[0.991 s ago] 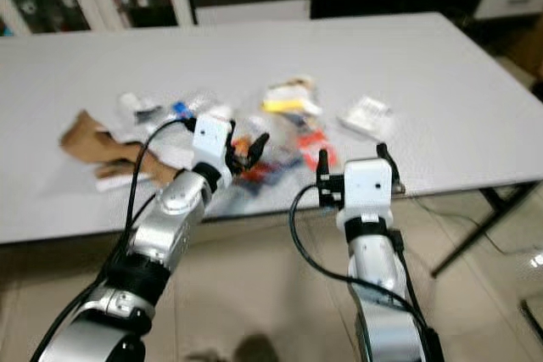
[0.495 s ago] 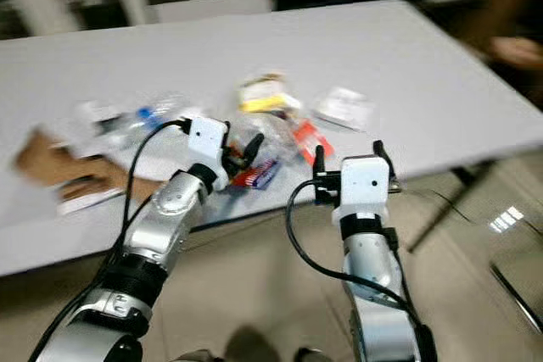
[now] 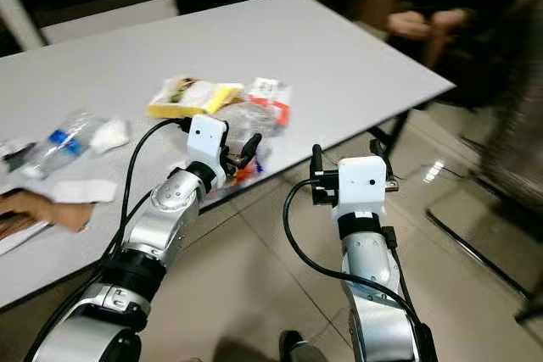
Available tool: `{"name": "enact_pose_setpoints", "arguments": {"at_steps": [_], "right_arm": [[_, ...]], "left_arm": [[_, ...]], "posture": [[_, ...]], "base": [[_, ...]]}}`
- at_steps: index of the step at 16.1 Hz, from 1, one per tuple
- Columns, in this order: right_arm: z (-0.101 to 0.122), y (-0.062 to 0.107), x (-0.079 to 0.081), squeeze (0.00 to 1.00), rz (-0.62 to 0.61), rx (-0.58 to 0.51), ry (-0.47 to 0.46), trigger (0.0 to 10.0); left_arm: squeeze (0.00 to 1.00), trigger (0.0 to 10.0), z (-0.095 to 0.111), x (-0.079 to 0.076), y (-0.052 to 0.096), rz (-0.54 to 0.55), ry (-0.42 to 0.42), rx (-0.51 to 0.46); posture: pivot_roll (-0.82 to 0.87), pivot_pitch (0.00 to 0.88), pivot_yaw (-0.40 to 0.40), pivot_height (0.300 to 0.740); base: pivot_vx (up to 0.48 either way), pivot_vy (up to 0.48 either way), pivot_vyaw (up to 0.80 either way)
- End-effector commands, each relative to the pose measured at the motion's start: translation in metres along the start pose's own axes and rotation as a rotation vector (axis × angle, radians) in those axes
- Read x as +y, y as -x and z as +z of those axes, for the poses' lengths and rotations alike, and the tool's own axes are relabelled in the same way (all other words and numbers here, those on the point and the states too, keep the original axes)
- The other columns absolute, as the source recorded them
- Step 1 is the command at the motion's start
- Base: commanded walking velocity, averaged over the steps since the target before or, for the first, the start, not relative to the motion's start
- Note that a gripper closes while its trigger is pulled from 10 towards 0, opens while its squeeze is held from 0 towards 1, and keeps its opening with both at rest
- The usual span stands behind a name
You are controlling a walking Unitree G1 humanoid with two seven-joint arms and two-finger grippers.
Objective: Picking trash to rubbish bin
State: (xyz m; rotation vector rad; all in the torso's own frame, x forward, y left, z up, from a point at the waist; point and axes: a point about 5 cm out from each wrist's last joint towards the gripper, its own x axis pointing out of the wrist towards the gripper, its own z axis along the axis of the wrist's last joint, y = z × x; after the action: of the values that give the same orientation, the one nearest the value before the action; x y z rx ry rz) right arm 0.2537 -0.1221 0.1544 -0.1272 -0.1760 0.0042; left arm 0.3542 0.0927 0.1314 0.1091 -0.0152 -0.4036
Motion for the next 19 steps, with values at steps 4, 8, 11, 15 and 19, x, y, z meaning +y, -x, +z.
{"name": "enact_pose_setpoints", "arguments": {"at_steps": [4, 8, 11, 15, 19], "right_arm": [[0.001, -0.002, 0.005, 0.0, 0.046, -0.012, -0.004, 10.0], [0.005, -0.007, 0.013, 0.0, 0.159, -0.023, 0.035, 10.0], [0.006, -0.009, 0.011, 0.0, 0.167, -0.028, 0.037, 10.0], [0.009, -0.013, 0.011, 0.0, 0.173, -0.041, 0.046, 10.0], [0.011, -0.01, 0.012, 0.0, 0.171, -0.044, 0.04, 10.0]], "left_arm": [[0.0, 10.0, 0.001, 0.003, -0.003, 0.009, -0.035, 0.014], [0.0, 10.0, 0.002, 0.008, -0.006, 0.013, -0.094, 0.027], [0.0, 10.0, 0.0, 0.016, -0.008, 0.01, -0.137, 0.067], [0.0, 10.0, -0.006, 0.023, -0.011, -0.043, -0.236, 0.138], [0.0, 10.0, -0.018, 0.028, -0.009, -0.084, -0.32, 0.213]], "posture": [[0.11, 0.09, 0.02, 0.74], [0.11, 0.09, 0.027, 0.74], [0.12, 0.092, 0.032, 0.74], [0.12, 0.099, 0.042, 0.74], [0.1, 0.108, 0.053, 0.74]], "base": [[0.0, 0.0, 0.0], [0.0, 0.0, 0.0], [0.0, 0.0, 0.0], [0.0, 0.0, 0.0], [0.0, 0.0, 0.0]]}}
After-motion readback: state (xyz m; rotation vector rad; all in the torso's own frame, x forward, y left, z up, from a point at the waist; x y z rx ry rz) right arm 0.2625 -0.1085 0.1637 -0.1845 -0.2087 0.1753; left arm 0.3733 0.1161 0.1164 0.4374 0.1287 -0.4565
